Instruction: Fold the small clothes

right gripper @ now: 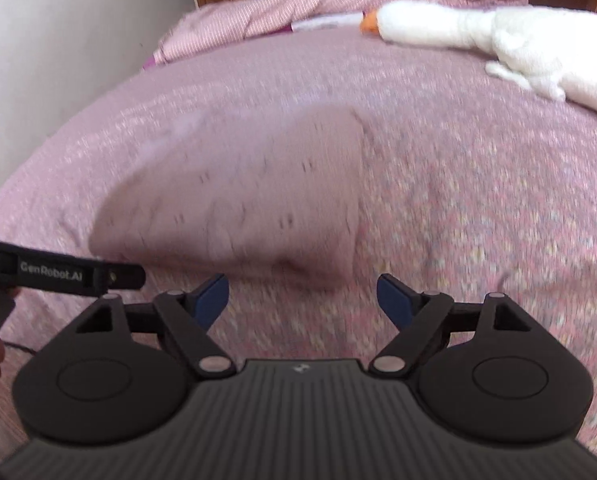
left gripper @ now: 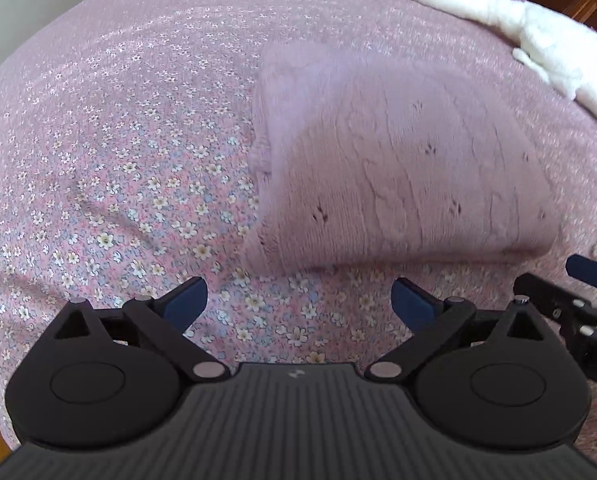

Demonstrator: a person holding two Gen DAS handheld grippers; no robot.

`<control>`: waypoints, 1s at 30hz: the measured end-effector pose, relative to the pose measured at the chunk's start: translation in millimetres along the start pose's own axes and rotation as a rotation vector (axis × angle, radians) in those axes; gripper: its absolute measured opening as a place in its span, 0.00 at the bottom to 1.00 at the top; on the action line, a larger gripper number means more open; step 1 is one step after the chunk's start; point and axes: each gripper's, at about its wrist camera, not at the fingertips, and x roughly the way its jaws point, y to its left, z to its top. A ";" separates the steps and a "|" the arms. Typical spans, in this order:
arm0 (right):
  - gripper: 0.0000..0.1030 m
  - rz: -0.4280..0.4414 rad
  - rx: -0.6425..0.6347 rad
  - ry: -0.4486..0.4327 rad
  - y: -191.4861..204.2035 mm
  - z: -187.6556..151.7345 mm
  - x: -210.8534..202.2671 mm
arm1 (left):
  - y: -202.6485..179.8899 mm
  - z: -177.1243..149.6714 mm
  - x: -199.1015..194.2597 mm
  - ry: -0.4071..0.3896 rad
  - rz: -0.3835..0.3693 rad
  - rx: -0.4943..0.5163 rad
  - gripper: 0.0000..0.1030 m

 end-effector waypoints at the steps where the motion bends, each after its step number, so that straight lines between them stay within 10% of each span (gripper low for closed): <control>1: 0.80 -0.005 0.003 0.008 -0.3 -3.2 1.8 | -3.2 -2.0 1.3 -0.001 0.013 0.010 0.98; 30: 0.81 -0.027 0.045 0.060 0.0 -17.1 22.4 | -22.0 -18.2 31.9 0.066 0.058 0.057 0.99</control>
